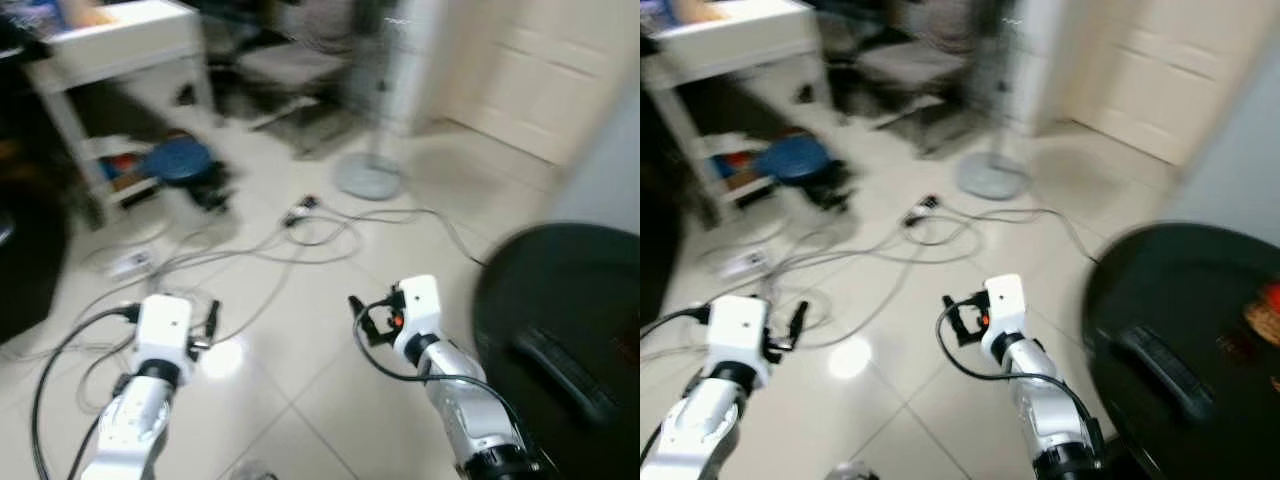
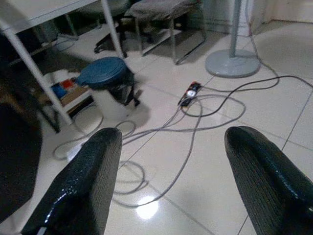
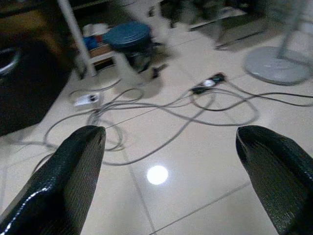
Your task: Move the pillow to the sofa from floor
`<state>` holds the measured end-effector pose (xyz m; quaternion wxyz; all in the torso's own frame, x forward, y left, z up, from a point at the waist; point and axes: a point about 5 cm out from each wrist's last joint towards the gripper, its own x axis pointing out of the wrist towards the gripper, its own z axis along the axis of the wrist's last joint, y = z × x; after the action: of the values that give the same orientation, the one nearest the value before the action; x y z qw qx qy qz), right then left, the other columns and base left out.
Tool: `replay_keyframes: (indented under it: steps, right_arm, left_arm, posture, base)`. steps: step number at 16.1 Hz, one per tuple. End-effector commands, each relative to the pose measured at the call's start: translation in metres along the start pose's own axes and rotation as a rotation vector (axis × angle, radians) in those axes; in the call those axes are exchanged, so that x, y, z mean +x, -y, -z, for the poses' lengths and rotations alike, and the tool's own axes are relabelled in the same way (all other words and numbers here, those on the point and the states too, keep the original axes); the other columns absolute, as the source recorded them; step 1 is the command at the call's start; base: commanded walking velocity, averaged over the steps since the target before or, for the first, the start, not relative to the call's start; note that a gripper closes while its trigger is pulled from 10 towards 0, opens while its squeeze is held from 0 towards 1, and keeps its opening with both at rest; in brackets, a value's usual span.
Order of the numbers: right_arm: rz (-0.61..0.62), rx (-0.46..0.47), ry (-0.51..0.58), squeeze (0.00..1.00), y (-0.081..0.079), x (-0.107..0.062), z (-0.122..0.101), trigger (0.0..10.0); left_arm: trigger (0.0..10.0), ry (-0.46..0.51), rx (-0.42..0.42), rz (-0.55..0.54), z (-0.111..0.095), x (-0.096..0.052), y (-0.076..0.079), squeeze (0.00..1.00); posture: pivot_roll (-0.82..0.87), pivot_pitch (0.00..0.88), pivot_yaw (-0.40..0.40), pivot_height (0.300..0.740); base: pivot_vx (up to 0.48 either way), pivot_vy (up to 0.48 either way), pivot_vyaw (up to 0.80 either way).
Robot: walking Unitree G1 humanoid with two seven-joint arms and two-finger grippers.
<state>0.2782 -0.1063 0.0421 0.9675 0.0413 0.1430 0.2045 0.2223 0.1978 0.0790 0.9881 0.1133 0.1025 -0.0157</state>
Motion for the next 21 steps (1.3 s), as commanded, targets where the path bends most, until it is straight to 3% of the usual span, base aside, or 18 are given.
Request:
replay_keyframes:
  steps: [1, 3, 5, 6, 7, 10, 12, 14, 17, 21]
  right_arm:
    - [0.008, -0.037, 0.003, 0.00, 0.004, 0.001, -0.006, 10.0]
    - [0.031, -0.017, 0.015, 0.00, 0.013, -0.003, -0.014, 10.0]
    - [0.052, -0.034, 0.032, 0.00, 0.026, -0.005, -0.025, 10.0]
    - [0.070, -0.046, 0.038, 0.00, 0.029, -0.002, -0.032, 10.0]
    - [0.079, -0.040, 0.037, 0.00, 0.028, -0.002, -0.034, 10.0]
    - [0.111, 0.023, -0.025, 0.00, 0.029, -0.006, -0.022, 10.0]
    - [0.098, 0.057, -0.036, 0.00, 0.029, -0.002, -0.023, 10.0]
    - [0.067, 0.038, -0.055, 0.00, 0.028, 0.000, -0.023, 10.0]
    - [0.053, 0.049, -0.059, 0.00, 0.029, 0.002, -0.028, 10.0]
    - [0.072, 0.105, -0.051, 0.00, 0.033, 0.000, -0.028, 10.0]
  left_arm:
    - [10.0, 0.020, -0.010, 0.029, -0.009, -0.004, 0.006, 0.00]
    - [10.0, 0.068, 0.019, -0.011, -0.021, -0.004, -0.006, 0.00]
    - [10.0, 0.066, -0.024, -0.107, -0.026, 0.009, -0.015, 0.00]
    - [10.0, 0.048, -0.046, -0.144, -0.024, 0.023, -0.019, 0.00]
    - [10.0, 0.032, -0.012, -0.099, -0.023, 0.028, -0.013, 0.00]
    - [10.0, 0.078, -0.039, -0.099, -0.044, 0.021, -0.008, 0.00]
    - [10.0, 0.089, -0.017, -0.136, -0.045, 0.019, -0.013, 0.00]
    - [10.0, 0.105, -0.017, -0.093, -0.046, 0.020, -0.003, 0.00]
    - [10.0, 0.101, -0.059, -0.110, -0.049, 0.023, -0.003, 0.00]
    - [10.0, 0.128, -0.046, -0.041, -0.054, 0.025, 0.005, 0.00]
  posture:
    - [0.26, 0.000, -0.048, 0.740]
    - [0.23, 0.000, -0.009, 0.740]
    - [0.20, 0.000, 0.012, 0.740]
    - [0.14, 0.000, 0.005, 0.740]
    - [0.13, 0.000, 0.009, 0.740]
    - [0.17, 0.000, -0.025, 0.740]
    - [0.18, 0.000, -0.024, 0.740]
    - [0.19, 0.000, -0.041, 0.740]
    - [0.18, 0.000, -0.048, 0.740]
    - [0.17, 0.000, -0.037, 0.740]
  base:
    - [0.000, 0.000, 0.80]
    - [0.000, 0.000, 0.80]
    - [0.000, 0.000, 0.80]
    - [0.000, 0.000, 0.80]
    - [0.000, 0.000, 0.80]
    - [0.000, 0.000, 0.80]
    - [0.000, 0.000, 0.80]
    - [0.000, 0.000, 0.80]
    - [0.000, 0.000, 0.80]
    - [0.000, 0.000, 0.80]
